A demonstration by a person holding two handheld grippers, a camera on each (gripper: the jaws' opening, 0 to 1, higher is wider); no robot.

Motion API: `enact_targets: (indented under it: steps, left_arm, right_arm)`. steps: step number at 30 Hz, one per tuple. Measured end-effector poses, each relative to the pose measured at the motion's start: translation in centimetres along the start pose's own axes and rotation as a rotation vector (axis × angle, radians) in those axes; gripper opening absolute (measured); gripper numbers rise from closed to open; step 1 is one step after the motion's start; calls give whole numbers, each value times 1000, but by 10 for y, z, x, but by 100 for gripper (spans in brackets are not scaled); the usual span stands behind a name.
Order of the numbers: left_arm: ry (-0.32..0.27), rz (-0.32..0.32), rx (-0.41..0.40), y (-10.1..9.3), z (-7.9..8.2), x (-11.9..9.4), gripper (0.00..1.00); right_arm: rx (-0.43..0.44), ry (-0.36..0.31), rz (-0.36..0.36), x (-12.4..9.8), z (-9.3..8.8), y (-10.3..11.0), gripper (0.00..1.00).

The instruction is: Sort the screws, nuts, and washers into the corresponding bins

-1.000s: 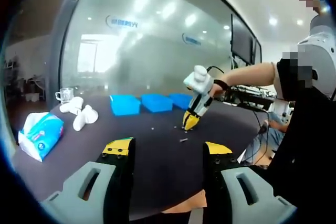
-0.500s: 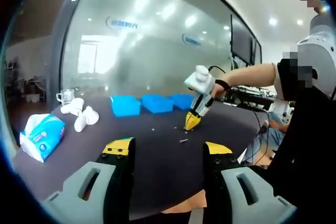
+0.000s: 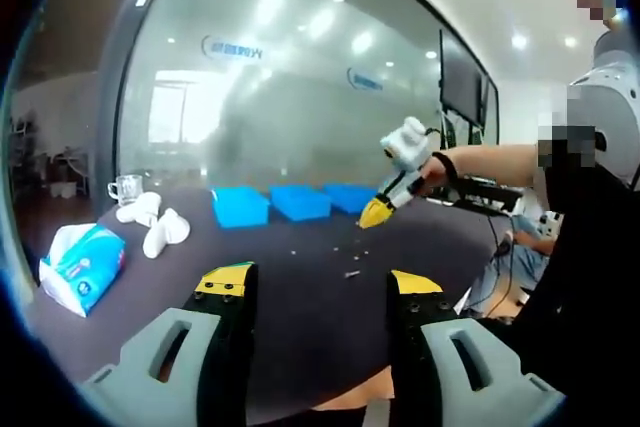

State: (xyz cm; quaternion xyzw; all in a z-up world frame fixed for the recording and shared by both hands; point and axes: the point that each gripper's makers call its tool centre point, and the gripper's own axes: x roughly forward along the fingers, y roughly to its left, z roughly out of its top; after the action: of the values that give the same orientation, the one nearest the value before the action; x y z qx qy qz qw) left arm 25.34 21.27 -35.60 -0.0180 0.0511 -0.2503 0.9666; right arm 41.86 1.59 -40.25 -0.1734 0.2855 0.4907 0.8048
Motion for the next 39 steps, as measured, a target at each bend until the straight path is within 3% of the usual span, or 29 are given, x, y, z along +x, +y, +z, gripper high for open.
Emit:
enact_targets:
  steps: [7, 15, 20, 22, 26, 30, 39]
  left_arm:
    - [-1, -2, 2, 1, 3, 3, 51]
    - [-2, -21, 22, -4, 12, 9, 51]
    - [-7, -33, 29, -7, 15, 11, 51]
    - [-11, -36, 23, -8, 17, 11, 51]
    - [-17, -36, 19, -8, 19, 11, 51]
    - [-16, -37, 21, -8, 20, 12, 51]
    - [-13, -45, 27, -7, 22, 17, 51]
  right_arm:
    - [20, -280, -84, -48, 17, 4, 0]
    - [58, -429, -175, -91, 4, 21, 0]
    - [126, -532, -255, -122, -9, 14, 0]
    - [140, -573, -330, -139, -16, 8, 0]
    - [168, -616, -389, -161, -31, 8, 0]
    - [166, -632, -492, -181, -52, 6, 0]
    - [237, -663, -577, -212, -86, 14, 0]
